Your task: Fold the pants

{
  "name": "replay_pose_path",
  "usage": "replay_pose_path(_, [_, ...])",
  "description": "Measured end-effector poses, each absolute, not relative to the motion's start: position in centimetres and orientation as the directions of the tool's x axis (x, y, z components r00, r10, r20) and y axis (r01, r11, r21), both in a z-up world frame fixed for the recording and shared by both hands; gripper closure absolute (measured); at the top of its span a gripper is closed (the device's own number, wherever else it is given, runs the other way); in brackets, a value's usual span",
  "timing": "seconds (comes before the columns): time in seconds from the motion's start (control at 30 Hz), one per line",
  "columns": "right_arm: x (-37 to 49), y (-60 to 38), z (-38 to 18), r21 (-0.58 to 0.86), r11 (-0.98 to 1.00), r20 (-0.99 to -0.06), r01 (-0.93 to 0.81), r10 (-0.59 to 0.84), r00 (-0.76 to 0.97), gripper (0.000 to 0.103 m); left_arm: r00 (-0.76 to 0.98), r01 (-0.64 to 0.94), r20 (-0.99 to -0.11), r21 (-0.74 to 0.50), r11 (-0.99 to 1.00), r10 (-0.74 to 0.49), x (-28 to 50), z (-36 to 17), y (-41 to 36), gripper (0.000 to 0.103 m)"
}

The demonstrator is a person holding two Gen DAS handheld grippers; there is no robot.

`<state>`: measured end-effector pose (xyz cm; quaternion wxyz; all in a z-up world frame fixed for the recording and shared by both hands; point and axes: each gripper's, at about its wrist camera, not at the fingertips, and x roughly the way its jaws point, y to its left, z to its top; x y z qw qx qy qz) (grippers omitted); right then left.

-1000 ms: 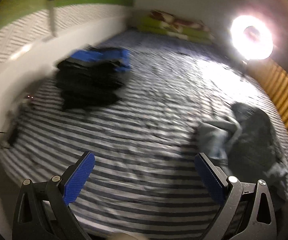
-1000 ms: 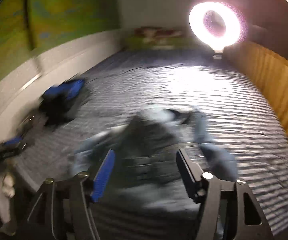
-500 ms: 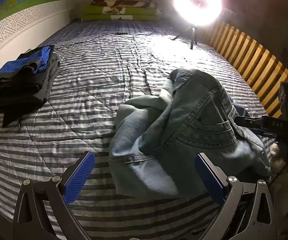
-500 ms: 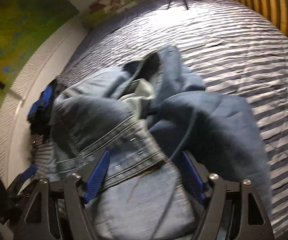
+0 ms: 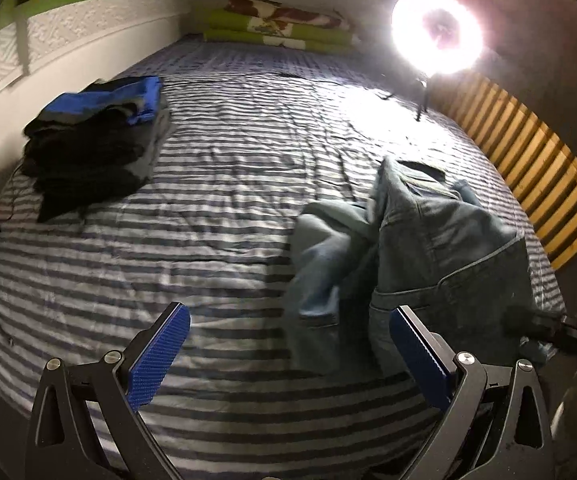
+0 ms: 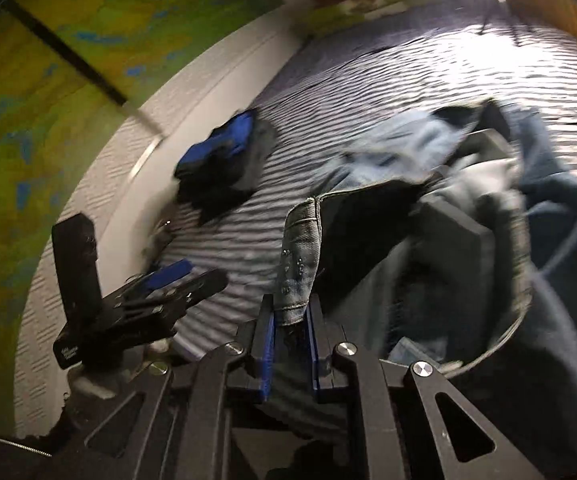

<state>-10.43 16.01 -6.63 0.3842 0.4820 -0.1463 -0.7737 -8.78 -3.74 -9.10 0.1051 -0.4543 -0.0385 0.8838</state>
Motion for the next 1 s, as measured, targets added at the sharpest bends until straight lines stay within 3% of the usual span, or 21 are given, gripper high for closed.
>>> replay_pose_path(0.23, [-8.0,12.1,-9.1,0.585,-0.63,-0.697,0.51,-0.713,-0.08,0.083,-0.565,-0.081,-0.798,-0.198,-0.977,0.209,-8.3,-8.9,-7.4,0.001])
replay_pose_path(0.5, [-9.8,22.2,-6.4,0.64,-0.66,-0.597,0.393,-0.749,-0.286,0.062,-0.508,-0.274,-0.788,-0.236,-0.932,0.348,-7.4,-8.1,0.2,0.001])
replay_pose_path(0.7, [-17.6,27.0,-7.3,0.475,-0.849,-0.716,0.23,-0.525,-0.46,0.061,-0.492,-0.389,-0.807,-0.131,-0.912,0.326,-7.6,-7.7,7.6,0.001])
replay_pose_path(0.87, [-25.1,27.5,-9.5,0.452,-0.881,-0.762,0.14,-0.462,-0.454,0.061,-0.502,-0.318,-0.836,-0.059,-0.946,0.221,-10.3,-9.3,8.3,0.001])
replay_pose_path(0.93, [-27.5,26.9,-10.4,0.428,-0.894,-0.784,0.133,-0.44,-0.438,0.061,-0.511,-0.301,-0.836,-0.042,-0.953,0.199,-10.8,-9.8,7.6,0.006])
replay_pose_path(1.0, [-29.2,26.1,-11.7,0.412,-0.901,-0.803,0.134,-0.429,-0.415,0.061,-0.509,-0.293,-0.841,-0.029,-0.956,0.181,-11.4,-10.4,7.0,0.031])
